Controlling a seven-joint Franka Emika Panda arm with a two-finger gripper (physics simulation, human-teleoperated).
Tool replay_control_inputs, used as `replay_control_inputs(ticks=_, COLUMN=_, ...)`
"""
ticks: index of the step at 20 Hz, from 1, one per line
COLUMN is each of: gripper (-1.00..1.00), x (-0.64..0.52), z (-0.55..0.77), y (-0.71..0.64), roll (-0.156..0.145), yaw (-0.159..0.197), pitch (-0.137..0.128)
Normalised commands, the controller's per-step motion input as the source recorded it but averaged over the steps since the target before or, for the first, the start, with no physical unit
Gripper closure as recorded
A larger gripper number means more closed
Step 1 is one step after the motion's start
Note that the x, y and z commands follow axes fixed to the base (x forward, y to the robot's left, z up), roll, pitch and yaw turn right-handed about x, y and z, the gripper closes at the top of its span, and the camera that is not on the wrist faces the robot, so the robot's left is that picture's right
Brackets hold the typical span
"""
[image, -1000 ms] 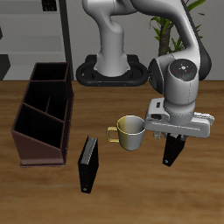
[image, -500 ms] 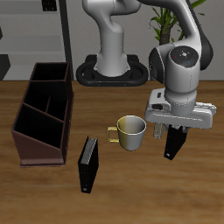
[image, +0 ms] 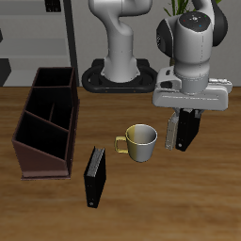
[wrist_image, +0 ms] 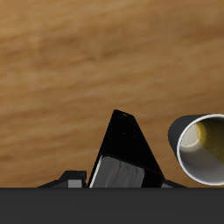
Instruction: Place the left black book into the right desk caddy's right compartment
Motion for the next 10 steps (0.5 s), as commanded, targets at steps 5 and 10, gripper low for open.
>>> replay_control_inputs(ticks=5, gripper=1.00, x=-0.18, z=0.55, y=-0.30, roll=0.001, yaw=0.049, pitch=-0.069)
replay_control_inputs(ticks=10, gripper=1.00, x=-0.10, z=0.39, y=-0.27, roll=-0.019, yaw=0.034, pitch=-0.054)
